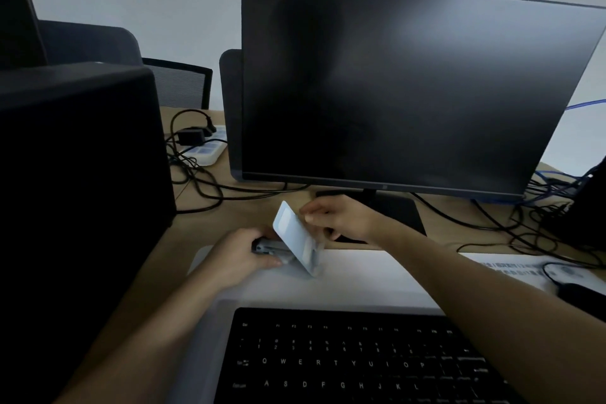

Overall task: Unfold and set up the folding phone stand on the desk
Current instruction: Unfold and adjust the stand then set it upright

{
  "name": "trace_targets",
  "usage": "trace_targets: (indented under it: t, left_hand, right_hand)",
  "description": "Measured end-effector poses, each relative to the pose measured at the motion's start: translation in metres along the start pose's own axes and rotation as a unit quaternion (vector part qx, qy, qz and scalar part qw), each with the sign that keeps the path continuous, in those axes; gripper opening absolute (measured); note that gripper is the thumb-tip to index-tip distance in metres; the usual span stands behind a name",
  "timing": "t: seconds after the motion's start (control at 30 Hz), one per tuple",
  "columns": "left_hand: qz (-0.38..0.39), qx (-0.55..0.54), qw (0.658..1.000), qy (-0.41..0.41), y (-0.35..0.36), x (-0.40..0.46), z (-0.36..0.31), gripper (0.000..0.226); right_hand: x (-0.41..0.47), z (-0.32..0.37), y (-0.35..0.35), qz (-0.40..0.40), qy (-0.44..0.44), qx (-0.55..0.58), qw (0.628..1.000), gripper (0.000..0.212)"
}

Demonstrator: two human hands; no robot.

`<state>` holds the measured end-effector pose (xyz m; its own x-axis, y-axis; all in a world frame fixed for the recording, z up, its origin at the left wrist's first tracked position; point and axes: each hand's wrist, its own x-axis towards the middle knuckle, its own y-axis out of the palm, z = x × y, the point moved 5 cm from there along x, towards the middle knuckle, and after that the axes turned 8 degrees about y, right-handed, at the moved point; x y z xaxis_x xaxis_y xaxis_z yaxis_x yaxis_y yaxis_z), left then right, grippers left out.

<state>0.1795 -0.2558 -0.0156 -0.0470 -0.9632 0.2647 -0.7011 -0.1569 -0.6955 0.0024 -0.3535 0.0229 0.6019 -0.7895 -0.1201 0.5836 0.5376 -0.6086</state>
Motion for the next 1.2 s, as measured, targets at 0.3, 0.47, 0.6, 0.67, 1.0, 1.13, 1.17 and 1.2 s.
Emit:
trace_targets:
  t: [0.3,0.47,0.6,0.67,1.0,1.13,1.17,1.2]
  left_hand:
    - [-0.019,-0.003,1.000,0.019,0.003,-0.002,-0.007,0.029]
    - [-0.020,0.017,1.000,0.007,0.002,0.000,-0.006,0.027]
    - [-0.016,0.028,0.999,0.019,-0.003,-0.001,-0.011,0.027]
    - [-0.021,-0.017,1.000,0.008,-0.012,-0.002,-0.016,0.041]
    - [-0.191,-0.275,0.940,-0.063,-0.068,-0.007,-0.013,0.020]
    - [-0.216,-0.278,0.932,-0.084,-0.070,-0.003,0.002,0.020]
    - [-0.218,-0.278,0.931,-0.088,-0.070,-0.002,0.005,0.022]
    - [-0.219,-0.278,0.931,-0.091,-0.070,0.000,0.008,0.024]
  right_hand:
    - [0.004,0.012,0.020,0.016,-0.015,-0.030,0.999,0.029]
    - [0.005,0.018,0.022,0.017,-0.023,0.006,1.000,0.024]
    - [0.007,0.019,0.021,0.029,-0.008,0.042,0.999,0.021]
    - [0.006,0.020,0.020,0.017,-0.011,0.071,0.997,0.023]
    - [0.013,0.060,0.045,-0.027,-0.025,0.259,0.965,0.015]
    - [0.023,0.061,0.061,-0.043,-0.009,0.272,0.961,0.013]
    - [0.026,0.060,0.063,-0.049,-0.001,0.272,0.961,0.014]
    - [0.029,0.058,0.064,-0.055,0.007,0.272,0.961,0.015]
